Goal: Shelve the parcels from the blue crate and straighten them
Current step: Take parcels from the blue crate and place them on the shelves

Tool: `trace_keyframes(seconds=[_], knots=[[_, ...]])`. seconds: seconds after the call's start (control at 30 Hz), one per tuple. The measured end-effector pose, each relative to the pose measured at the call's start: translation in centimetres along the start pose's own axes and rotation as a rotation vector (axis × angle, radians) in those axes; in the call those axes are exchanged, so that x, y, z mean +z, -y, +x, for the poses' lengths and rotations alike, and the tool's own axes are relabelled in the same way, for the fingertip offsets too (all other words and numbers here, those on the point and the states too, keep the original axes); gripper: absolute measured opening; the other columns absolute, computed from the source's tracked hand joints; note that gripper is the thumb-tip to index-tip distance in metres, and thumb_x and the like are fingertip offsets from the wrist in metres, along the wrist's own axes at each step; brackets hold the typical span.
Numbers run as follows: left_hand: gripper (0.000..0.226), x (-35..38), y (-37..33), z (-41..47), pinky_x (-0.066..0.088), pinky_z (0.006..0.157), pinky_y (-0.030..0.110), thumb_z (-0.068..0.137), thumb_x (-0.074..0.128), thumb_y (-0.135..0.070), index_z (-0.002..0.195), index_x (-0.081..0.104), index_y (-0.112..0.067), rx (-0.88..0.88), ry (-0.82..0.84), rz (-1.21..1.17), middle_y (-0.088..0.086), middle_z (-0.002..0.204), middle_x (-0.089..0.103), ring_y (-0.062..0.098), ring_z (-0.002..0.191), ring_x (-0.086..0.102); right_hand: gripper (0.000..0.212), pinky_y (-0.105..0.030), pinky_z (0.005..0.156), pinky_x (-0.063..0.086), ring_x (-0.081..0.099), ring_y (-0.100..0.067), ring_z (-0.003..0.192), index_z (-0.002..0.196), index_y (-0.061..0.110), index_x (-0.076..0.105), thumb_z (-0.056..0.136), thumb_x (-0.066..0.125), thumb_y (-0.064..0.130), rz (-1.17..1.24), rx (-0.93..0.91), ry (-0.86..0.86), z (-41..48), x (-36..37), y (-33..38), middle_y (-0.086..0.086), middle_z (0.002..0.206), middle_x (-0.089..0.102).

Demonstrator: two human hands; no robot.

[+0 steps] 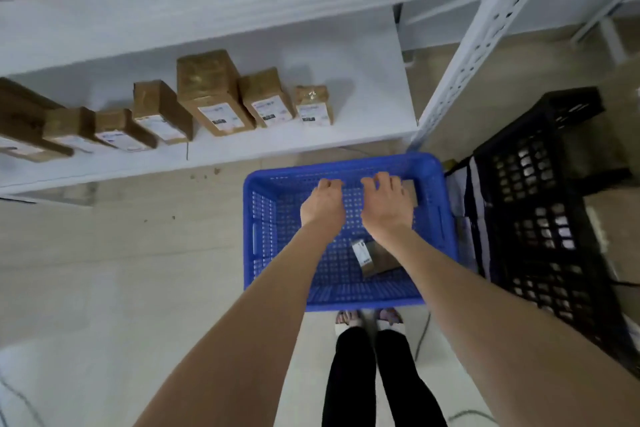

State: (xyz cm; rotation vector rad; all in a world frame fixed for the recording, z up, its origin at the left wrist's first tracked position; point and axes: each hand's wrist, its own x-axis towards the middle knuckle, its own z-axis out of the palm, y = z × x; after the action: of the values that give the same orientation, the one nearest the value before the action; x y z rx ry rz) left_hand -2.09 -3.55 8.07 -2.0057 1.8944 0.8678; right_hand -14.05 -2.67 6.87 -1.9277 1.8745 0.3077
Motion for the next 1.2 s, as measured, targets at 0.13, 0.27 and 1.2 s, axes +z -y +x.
trace_keyframes(seconds=[0.13, 0.27, 1.2], knots=[[0.050, 8.0, 1.3, 4.1, 0.053, 0.081, 0.042, 0.097, 0.047, -0.007, 0.144, 0.032, -0.015, -0.105, 0.155, -0.105, 0.007, 0.145, 0.033, 0.028, 0.112, 0.054, 0.059, -0.040, 0.109, 0.030, 0.023, -0.031, 0.139, 0.145, 0.016, 0.025, 0.095, 0.055, 0.024, 0.029, 0.129, 0.186, 2.2, 9.0, -2.5, -0.011, 0.150, 0.025], [0.044, 17.3, 3.8, 9.4, 0.054, 0.082, 0.043, 0.098, 0.048, -0.017, 0.140, 0.037, -0.013, -0.183, 0.249, -0.200, 0.013, 0.136, 0.045, 0.030, 0.104, 0.059, 0.077, -0.040, 0.106, 0.035, 0.028, -0.031, 0.138, 0.150, 0.016, 0.015, 0.092, 0.058, 0.046, -0.036, 0.157, 0.381, 6.1, 19.8, -4.5, -0.011, 0.151, 0.025], [0.054, 15.1, 10.3, 11.2, 0.043, 0.095, 0.041, 0.098, 0.040, -0.042, 0.142, 0.036, -0.010, -0.551, -0.076, -0.708, 0.013, 0.137, 0.049, 0.033, 0.120, 0.051, 0.044, -0.030, 0.076, 0.051, 0.062, -0.023, 0.098, 0.120, 0.009, 0.052, 0.082, 0.073, 0.006, 1.620, 0.579, 0.330, 12.8, 19.2, -0.1, -0.011, 0.114, 0.065]])
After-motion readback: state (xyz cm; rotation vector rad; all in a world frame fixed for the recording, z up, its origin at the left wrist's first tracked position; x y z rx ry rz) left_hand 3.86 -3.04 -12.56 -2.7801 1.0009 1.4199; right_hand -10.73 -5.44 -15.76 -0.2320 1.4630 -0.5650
